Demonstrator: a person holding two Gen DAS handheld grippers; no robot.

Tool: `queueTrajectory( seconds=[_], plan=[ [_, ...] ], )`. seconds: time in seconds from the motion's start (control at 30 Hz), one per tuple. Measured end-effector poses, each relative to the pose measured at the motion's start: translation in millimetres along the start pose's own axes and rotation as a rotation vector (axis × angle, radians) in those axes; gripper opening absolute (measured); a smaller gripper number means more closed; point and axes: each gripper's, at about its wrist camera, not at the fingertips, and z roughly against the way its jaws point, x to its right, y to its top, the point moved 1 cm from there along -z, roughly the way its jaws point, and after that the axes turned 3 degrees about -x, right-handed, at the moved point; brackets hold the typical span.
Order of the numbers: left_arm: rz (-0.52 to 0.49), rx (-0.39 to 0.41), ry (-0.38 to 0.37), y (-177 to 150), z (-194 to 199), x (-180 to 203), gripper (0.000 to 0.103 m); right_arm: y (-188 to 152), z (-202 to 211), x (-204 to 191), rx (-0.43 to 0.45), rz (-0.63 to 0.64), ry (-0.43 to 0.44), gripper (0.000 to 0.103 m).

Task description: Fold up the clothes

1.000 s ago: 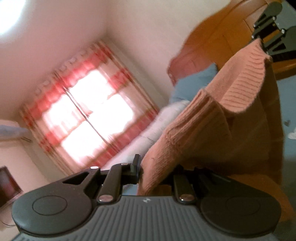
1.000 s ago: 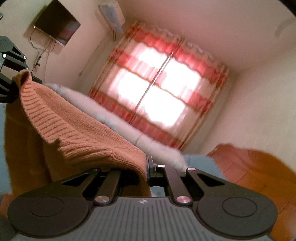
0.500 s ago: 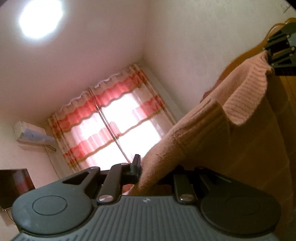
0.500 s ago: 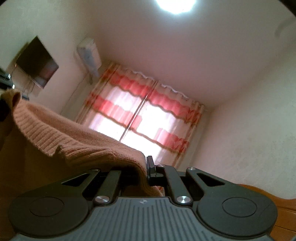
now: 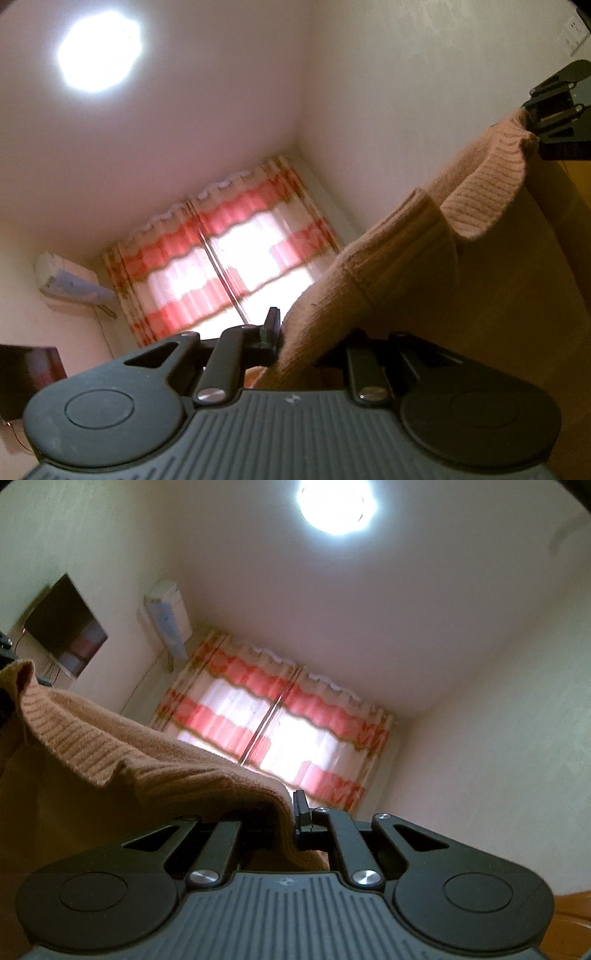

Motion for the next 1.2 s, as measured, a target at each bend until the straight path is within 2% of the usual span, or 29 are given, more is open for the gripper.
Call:
queueTrajectory(
  seconds=[0.13, 0.23, 0.53, 0.63, 0.77, 1.0, 1.1, 1.2],
  plan=[
    [0.007, -0.116, -0.080, -30.9, -15.7, 15.9, 0.016, -36.4, -16.5, -18.9, -0.128, 0.024, 0.054, 0.009],
    [-0.024, -0.188, -0.115, -55.0, -32.3, 31.0, 0.016, -67.9, -33.0, -35.5, -0.223, 0.046, 0.094, 0.009],
    [-0.026, -0.395, -0.207, -109.0, -108.0, 54.2, 0.017, -134.7, -108.9, -85.0, -0.411, 0.091, 0.120, 0.009],
    [-0.046, -0.423, -0.192, -127.4, -131.5, 64.3, 0.017, -155.1, -141.0, -103.7, -0.440, 0.122, 0.091, 0.009],
    [-0.018, -0.458, -0.164, -146.6, -173.2, 67.2, 0.017, -176.5, -187.4, -125.4, -0.483, 0.144, 0.053, 0.009],
    [-0.036, -0.445, -0.058, -169.9, -213.2, 79.1, 0.019, -207.3, -258.2, -153.1, -0.526, 0.167, 0.001, 0.010],
    [-0.027, -0.462, -0.033, -186.2, -222.3, 86.5, 0.018, -221.8, -279.4, -164.9, -0.563, 0.130, 0.009, 0.010],
    [-0.011, -0.544, -0.061, -219.0, -230.0, 98.2, 0.018, -247.6, -288.2, -184.9, -0.617, 0.131, 0.053, 0.010]
  ],
)
